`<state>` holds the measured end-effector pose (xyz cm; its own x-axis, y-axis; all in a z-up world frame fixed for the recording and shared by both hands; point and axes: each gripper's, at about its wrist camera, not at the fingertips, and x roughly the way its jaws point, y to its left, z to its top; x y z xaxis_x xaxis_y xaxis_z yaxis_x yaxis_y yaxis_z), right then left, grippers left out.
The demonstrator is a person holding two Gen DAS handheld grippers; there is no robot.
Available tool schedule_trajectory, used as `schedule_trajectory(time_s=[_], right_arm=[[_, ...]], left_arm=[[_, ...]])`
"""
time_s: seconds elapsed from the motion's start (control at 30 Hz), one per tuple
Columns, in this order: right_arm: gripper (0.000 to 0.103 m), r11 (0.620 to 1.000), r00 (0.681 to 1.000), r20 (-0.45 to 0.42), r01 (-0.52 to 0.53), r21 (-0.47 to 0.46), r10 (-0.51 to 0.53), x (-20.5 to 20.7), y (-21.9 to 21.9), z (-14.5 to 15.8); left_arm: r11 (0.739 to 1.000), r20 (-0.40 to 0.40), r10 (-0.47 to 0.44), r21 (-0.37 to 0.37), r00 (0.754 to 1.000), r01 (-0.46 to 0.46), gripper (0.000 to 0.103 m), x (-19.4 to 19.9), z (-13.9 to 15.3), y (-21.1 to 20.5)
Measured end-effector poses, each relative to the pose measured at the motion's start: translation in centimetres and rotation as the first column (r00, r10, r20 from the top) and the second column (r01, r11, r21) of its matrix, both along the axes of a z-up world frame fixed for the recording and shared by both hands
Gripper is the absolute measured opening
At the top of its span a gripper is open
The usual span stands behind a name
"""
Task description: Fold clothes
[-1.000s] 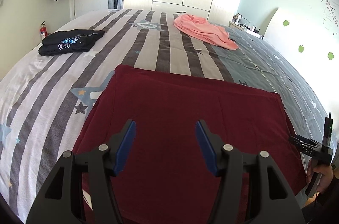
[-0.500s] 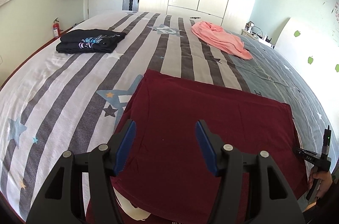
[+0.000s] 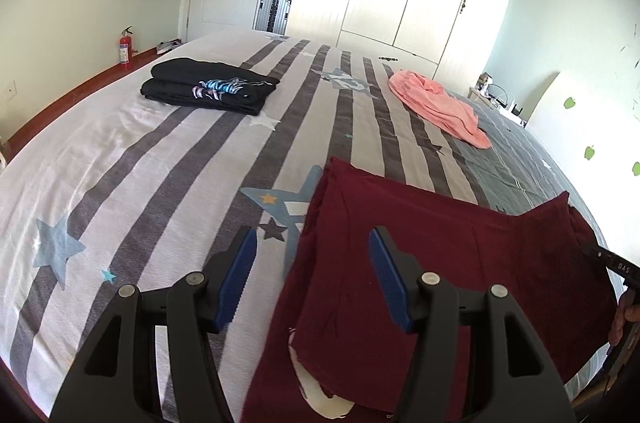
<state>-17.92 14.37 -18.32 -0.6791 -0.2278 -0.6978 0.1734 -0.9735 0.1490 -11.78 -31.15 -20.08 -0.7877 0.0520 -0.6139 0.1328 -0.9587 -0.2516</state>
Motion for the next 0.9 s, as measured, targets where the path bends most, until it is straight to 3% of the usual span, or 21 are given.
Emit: schedule_trajectory(time_s=[0.07, 0.23, 0.33, 0.4, 0.47, 0.53, 0.7, 0.9], right_arm=[[0.004, 0.998, 0.998, -0.018, -0.062, -0.022, 0.062, -0.7, -5.1, 1.5], [0.004, 0.979, 0.979, 0.006, -0.201, -0.043, 0.202, -1.6, -19.3, 1.5], [0.015, 0.958, 0.956, 0.070, -0.282, -0.050, 0.285, -1.2, -27.3, 0.2], [0.020, 0.948, 0.949, 0.060, -0.302, -0.101, 0.309, -0.3, -29.4, 0.3], [0.030, 0.941, 0.945, 0.034, -0.321, -0.107, 0.327, 0.6, -28.8, 0.4], [0.032, 0.934, 0.939, 0.008, -0.341, -0.111, 0.344, 1.5, -28.1, 0.5], [0.035, 0.984, 0.983, 0.050, -0.173, -0.036, 0.174, 0.5, -18.4, -2.1], [0.035, 1.000, 0.991, 0.134, -0.014, 0.019, 0.011, 0.4, -8.0, -7.6]], left_arm=[[1.000, -0.005, 0.014, -0.002, 1.000, -0.014, 0.056, 0.6, 0.3, -1.6], [0.998, -0.010, 0.062, 0.008, 0.998, -0.062, 0.056, 2.4, 0.7, -6.1], [0.997, -0.003, 0.078, -0.001, 0.997, -0.078, 0.056, 3.2, 0.3, -8.0], [0.998, 0.006, 0.068, -0.005, 0.998, -0.068, 0.056, 3.6, -0.1, -8.5], [0.999, 0.021, 0.038, -0.006, 0.999, -0.038, 0.056, 3.4, -0.6, -7.8], [1.000, 0.038, -0.005, 0.000, 0.999, 0.005, 0.056, 2.8, -1.2, -5.9], [0.993, 0.081, -0.114, 0.017, 0.990, 0.113, 0.056, 1.3, -2.7, -1.2], [0.970, 0.129, -0.242, 0.045, 0.962, 0.239, 0.056, -0.5, -4.4, 4.4]])
